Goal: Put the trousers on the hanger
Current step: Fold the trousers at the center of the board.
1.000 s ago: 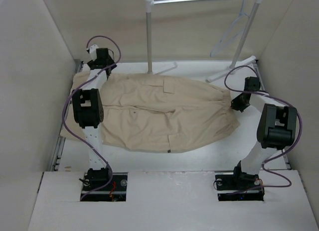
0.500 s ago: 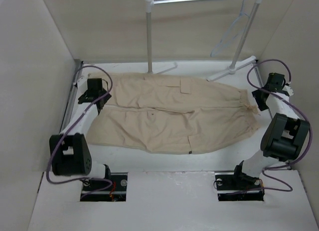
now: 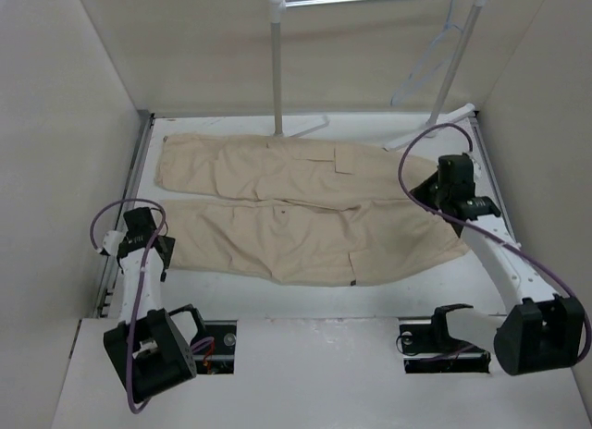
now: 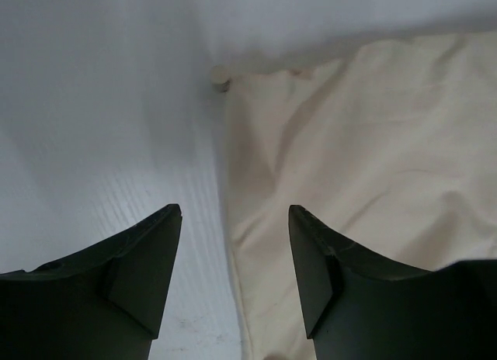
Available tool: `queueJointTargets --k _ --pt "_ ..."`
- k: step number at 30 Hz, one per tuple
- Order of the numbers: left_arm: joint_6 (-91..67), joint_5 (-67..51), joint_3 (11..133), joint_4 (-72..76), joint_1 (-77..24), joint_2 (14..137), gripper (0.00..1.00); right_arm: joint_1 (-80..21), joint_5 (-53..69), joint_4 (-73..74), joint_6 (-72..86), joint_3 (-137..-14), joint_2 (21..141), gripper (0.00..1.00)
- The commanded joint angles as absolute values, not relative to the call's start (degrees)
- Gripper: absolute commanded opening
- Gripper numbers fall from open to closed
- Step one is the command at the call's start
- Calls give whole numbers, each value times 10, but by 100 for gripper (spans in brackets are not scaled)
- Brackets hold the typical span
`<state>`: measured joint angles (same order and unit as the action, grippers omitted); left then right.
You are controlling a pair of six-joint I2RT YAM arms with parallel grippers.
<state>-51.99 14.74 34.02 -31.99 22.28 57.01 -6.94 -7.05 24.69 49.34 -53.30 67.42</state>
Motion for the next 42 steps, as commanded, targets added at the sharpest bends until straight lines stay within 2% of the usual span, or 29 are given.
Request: queueJointTargets --k 1,3,5,7,9,13,17,18,26,31,33,35,36,40,42 --pt "-573 109 308 -274 245 592 55 -54 -35 281 498 -477 605 9" --pt "-582 113 292 -240 250 611 54 -43 -38 314 490 -444 558 13" --pt "-584 112 282 -220 256 621 54 -23 -41 334 491 -410 518 26" --pt "-588 117 273 -203 260 633 54 15 -35 351 492 -367 476 43" --pt "-590 117 263 -175 261 646 51 52 -29 366 492 -339 456 52" --pt "-596 119 256 -115 264 684 34 95 -44 385 511 -317 439 58" --pt "-602 110 270 -96 245 699 11 140 -60 391 538 -315 459 59" --pt "-602 109 273 -103 238 692 9 155 -65 399 547 -318 463 59" --pt "-600 127 293 -157 209 638 5 196 -122 304 551 -330 591 56" --pt "-609 129 299 -167 198 629 4 197 -99 252 543 -348 681 51" --pt "-610 129 298 -169 198 623 3 198 -85 234 546 -352 713 38" --pt "-610 130 298 -180 200 610 2 201 -75 245 554 -360 728 13" --pt "-609 130 302 -194 202 595 1 199 -76 265 554 -366 716 5" --pt "-598 151 337 -255 201 528 0 166 -107 352 548 -377 601 0" --pt "-587 177 361 -282 197 500 0 134 -120 373 541 -387 584 0"
